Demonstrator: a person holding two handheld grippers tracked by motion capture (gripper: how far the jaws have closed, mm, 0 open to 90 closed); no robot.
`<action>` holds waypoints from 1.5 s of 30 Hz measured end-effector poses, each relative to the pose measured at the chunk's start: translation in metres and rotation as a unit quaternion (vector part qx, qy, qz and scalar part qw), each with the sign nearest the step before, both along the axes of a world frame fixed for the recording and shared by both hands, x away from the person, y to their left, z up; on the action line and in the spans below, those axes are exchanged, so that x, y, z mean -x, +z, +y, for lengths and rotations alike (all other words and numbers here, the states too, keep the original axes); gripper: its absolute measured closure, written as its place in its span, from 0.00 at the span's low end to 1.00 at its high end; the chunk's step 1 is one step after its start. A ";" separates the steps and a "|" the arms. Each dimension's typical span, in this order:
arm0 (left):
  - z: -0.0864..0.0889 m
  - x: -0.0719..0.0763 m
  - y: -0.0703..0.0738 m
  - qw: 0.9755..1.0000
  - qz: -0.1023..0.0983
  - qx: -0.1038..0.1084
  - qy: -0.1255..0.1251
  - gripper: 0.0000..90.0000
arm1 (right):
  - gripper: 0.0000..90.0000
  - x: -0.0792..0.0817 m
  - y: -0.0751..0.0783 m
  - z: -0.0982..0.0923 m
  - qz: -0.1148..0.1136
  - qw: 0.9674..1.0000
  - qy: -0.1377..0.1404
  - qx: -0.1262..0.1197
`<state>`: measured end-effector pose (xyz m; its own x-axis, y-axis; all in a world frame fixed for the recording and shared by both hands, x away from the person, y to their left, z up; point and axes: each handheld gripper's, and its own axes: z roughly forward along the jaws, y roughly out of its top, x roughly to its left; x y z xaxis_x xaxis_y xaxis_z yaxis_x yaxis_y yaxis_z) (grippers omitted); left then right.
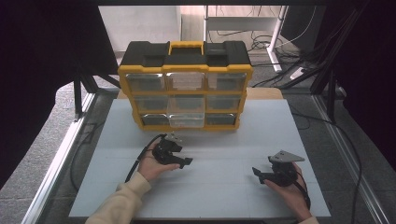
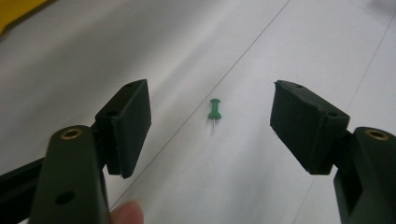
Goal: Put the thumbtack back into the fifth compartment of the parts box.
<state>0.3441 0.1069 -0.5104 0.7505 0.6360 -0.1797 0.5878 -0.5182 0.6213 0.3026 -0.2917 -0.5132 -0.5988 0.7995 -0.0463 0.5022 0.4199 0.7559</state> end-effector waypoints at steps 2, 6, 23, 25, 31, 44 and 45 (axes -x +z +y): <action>-0.004 -0.002 -0.003 1.000 -0.001 -0.008 -0.008 0.33 | 0.22 0.000 -0.001 0.000 0.001 1.000 0.000 0.001; -0.011 -0.004 -0.008 1.000 0.000 -0.026 -0.012 0.37 | 0.22 0.000 -0.001 0.002 0.001 1.000 0.004 0.003; -0.027 0.000 -0.012 0.997 -0.015 -0.078 -0.025 0.79 | 0.22 0.000 -0.001 0.001 0.001 1.000 0.002 0.004; -0.029 0.000 -0.011 0.996 -0.015 -0.083 -0.029 0.84 | 0.22 0.000 -0.001 0.001 0.002 1.000 0.003 0.004; -0.032 -0.001 -0.010 0.996 -0.007 -0.089 -0.029 0.91 | 0.22 0.000 -0.001 0.002 0.002 1.000 0.003 0.004; -0.020 0.002 -0.010 0.999 -0.010 -0.048 -0.016 0.92 | 0.22 0.000 -0.001 0.001 0.002 1.000 0.002 0.005; -0.019 0.002 -0.010 0.999 -0.010 -0.044 -0.016 0.92 | 0.22 0.000 -0.001 0.001 0.002 1.000 0.002 0.005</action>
<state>0.3421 0.0883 -0.5201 0.7730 0.6250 -0.1087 0.5585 -0.5892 0.5839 0.3027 -0.2907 -0.5142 -0.6022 0.7967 -0.0516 0.5033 0.4290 0.7501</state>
